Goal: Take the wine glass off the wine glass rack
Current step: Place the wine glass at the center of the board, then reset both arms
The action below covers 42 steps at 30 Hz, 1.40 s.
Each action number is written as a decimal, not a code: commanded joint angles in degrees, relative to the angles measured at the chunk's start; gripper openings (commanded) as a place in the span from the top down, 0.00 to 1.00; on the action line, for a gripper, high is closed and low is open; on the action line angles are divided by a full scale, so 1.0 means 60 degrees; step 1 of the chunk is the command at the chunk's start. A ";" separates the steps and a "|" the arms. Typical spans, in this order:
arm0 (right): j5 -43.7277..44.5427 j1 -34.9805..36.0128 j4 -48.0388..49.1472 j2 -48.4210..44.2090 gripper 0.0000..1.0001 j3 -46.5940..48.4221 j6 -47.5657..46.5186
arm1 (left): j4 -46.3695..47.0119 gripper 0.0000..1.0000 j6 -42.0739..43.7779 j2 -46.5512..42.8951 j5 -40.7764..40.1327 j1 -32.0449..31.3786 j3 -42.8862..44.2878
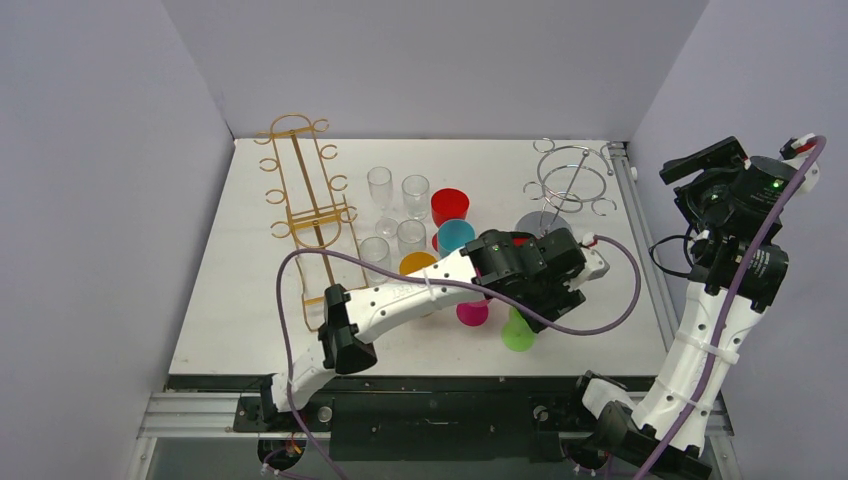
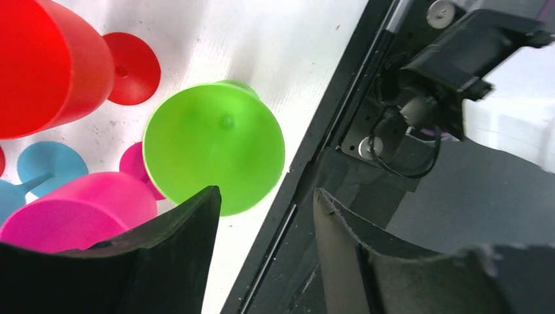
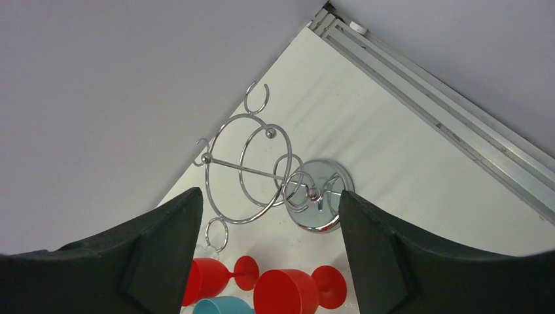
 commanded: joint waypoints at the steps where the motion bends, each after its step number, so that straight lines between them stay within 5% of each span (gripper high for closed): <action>1: -0.0190 -0.0060 0.0186 0.0008 0.28 0.0364 0.0022 | 0.0479 0.47 -0.0132 -0.1288 -0.0005 0.0043 0.0378; 10: -0.0196 0.0504 0.0182 0.0157 0.28 0.0711 -0.0004 | 0.1367 0.21 -0.0610 -0.3257 -0.0722 0.1167 -0.0696; 16: 0.0723 0.2236 0.0290 0.0269 0.28 0.0871 0.0060 | 0.2071 0.01 -0.0953 -0.4721 -0.1297 0.2612 -0.1655; 25: 0.2212 0.5379 0.0701 0.0335 0.27 0.0726 0.0131 | 0.3123 0.04 -0.1974 -0.6754 -0.1411 0.5976 -0.3461; 32: 0.2910 0.6950 0.0828 0.0290 0.27 0.0511 0.0026 | 0.2889 0.04 -0.2069 -0.7390 -0.3045 0.6482 -0.4155; 42: 0.2988 0.7100 0.0911 0.0147 0.26 0.0223 -0.0133 | 0.3370 0.04 -0.2015 -0.7932 -0.3032 0.6616 -0.4993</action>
